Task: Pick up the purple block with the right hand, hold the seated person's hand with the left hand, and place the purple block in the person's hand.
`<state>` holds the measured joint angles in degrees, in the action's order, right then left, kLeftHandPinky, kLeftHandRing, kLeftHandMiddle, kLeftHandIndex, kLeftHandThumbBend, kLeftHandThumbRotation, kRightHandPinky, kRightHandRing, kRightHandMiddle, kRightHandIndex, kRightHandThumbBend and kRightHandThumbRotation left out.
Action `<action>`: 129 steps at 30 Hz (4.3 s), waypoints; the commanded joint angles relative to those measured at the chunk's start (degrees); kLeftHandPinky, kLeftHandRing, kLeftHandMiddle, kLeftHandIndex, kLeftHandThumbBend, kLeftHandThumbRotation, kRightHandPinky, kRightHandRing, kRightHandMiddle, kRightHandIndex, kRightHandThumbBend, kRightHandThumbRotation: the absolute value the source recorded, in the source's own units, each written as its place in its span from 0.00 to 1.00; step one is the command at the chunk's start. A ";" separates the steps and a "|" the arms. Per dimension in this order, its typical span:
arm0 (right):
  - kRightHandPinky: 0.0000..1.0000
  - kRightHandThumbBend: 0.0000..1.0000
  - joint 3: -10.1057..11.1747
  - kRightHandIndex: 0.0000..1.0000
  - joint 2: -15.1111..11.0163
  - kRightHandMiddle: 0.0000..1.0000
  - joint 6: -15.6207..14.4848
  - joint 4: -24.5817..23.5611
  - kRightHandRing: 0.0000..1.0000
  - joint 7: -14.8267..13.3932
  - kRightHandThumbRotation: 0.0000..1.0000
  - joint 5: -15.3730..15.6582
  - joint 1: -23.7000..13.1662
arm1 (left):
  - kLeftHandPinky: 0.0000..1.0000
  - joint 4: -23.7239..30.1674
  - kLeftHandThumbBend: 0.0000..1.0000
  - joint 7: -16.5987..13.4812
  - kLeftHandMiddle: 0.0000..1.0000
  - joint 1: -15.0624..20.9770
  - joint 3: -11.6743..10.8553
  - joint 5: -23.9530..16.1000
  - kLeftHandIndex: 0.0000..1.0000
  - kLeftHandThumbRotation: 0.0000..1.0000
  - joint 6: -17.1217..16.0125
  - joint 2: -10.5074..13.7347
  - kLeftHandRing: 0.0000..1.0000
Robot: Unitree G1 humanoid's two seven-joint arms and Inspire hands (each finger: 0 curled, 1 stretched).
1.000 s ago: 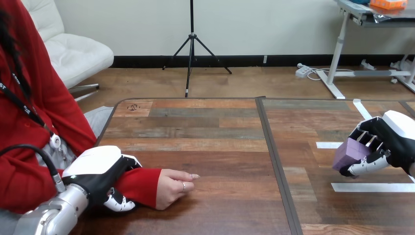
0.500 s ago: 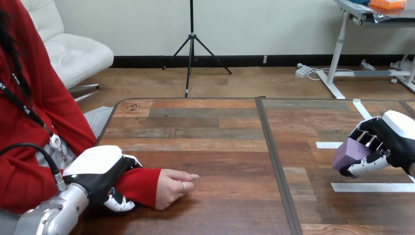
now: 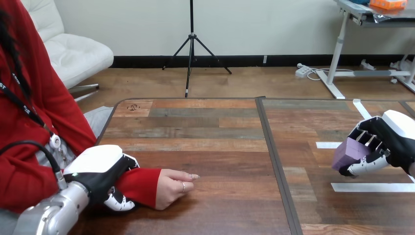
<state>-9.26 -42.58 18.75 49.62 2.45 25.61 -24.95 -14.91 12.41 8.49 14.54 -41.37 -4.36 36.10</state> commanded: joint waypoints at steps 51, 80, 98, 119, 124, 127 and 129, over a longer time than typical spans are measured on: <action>0.41 0.73 2.82 0.50 1.19 0.48 -0.05 -8.53 0.44 0.19 0.00 -3.87 -2.20 | 0.25 7.84 0.79 -2.47 0.38 1.87 -5.23 6.47 0.40 0.00 0.73 -0.15 0.32; 0.37 0.72 3.60 0.49 7.36 0.46 -8.32 -19.54 0.41 1.75 0.00 -7.22 -2.50 | 0.31 12.74 0.81 -6.69 0.41 7.48 -8.61 8.65 0.42 0.00 -1.37 -2.18 0.37; 0.39 0.73 3.35 0.49 10.46 0.45 -8.97 -24.60 0.40 3.03 0.00 -7.03 -2.28 | 0.33 15.45 0.82 -5.23 0.43 11.31 -8.19 8.83 0.43 0.00 1.02 -4.42 0.39; 0.37 0.72 2.81 0.48 13.55 0.44 -11.29 -30.70 0.39 4.68 0.00 -6.83 -0.57 | 0.31 16.60 0.84 -5.11 0.43 14.08 -7.57 9.26 0.43 0.00 2.19 -7.26 0.37; 0.36 0.72 2.76 0.47 14.43 0.44 -12.28 -32.66 0.38 4.75 0.00 -6.67 0.15 | 0.30 16.87 0.83 -4.56 0.43 14.61 -7.39 9.13 0.43 0.00 3.02 -7.68 0.37; 0.35 0.72 2.76 0.47 15.00 0.43 -12.15 -33.83 0.38 4.84 0.00 -6.84 0.62 | 0.30 17.18 0.83 -4.02 0.43 14.95 -7.18 8.80 0.43 0.00 3.85 -7.90 0.37; 0.35 0.72 2.62 0.47 15.29 0.43 -12.35 -34.90 0.37 5.04 0.00 -6.68 0.98 | 0.30 17.30 0.82 -3.64 0.43 15.21 -7.07 8.84 0.44 0.00 4.24 -8.07 0.37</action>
<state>-6.87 -28.68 6.62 21.24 7.50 19.17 -22.52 -3.30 9.26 15.47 10.18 -33.30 -0.84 28.36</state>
